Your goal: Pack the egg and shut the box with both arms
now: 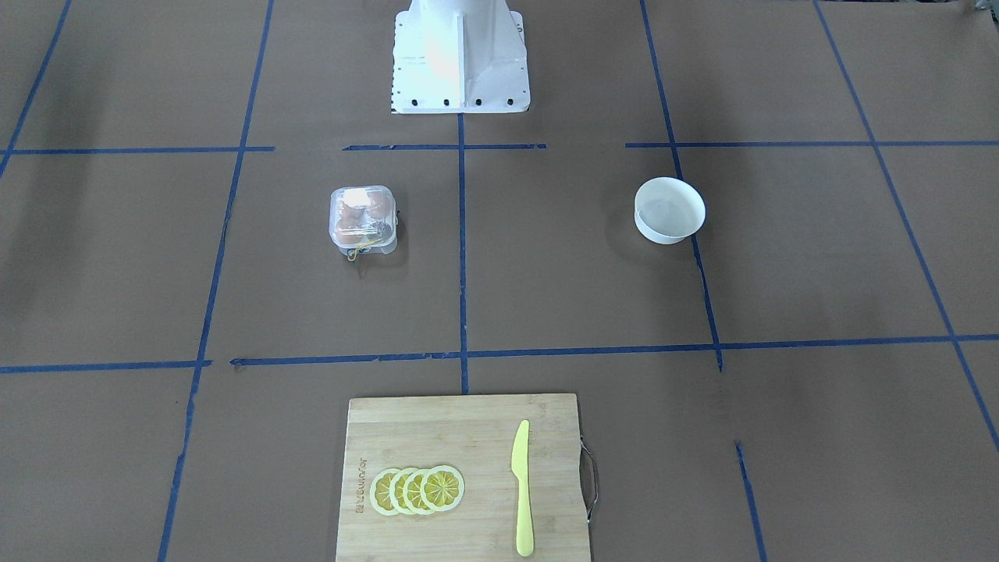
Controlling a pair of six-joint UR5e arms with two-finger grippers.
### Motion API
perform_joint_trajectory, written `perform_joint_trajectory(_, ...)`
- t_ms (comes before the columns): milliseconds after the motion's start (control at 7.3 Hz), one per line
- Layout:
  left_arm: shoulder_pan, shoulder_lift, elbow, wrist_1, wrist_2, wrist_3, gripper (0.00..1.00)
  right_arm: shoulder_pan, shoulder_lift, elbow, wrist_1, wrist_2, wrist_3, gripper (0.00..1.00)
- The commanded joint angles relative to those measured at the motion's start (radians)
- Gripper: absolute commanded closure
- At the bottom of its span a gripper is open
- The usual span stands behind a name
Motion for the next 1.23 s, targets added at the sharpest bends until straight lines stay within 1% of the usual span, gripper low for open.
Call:
perform_joint_trajectory(0,0.007,0.014,-0.003,0.058,-0.003,0.002,0.00,-0.001,0.000,-0.005,0.002,0.002,0.003,0.00)
perform_joint_trajectory(274,0.008,0.000,-0.015,0.048,-0.026,0.001,0.00,-0.001,-0.002,-0.004,0.004,0.005,0.004,0.00)
perform_joint_trajectory(411,0.008,-0.011,-0.014,0.051,-0.028,-0.001,0.00,-0.001,0.000,-0.004,0.006,0.010,0.004,0.00)
perform_joint_trajectory(548,0.010,-0.044,0.004,0.055,-0.013,0.001,0.00,-0.001,0.001,-0.004,0.006,0.010,0.004,0.00)
perform_joint_trajectory(685,0.013,-0.077,0.006,0.069,-0.009,0.001,0.00,-0.001,0.001,-0.001,0.007,0.010,0.004,0.00)
perform_joint_trajectory(959,0.013,-0.138,0.012,0.152,-0.009,0.002,0.00,-0.001,0.001,0.001,0.007,0.010,0.004,0.00)
perform_joint_trajectory(1096,0.013,-0.155,0.020,0.152,-0.009,0.002,0.00,-0.001,0.003,0.001,0.007,0.010,0.004,0.00)
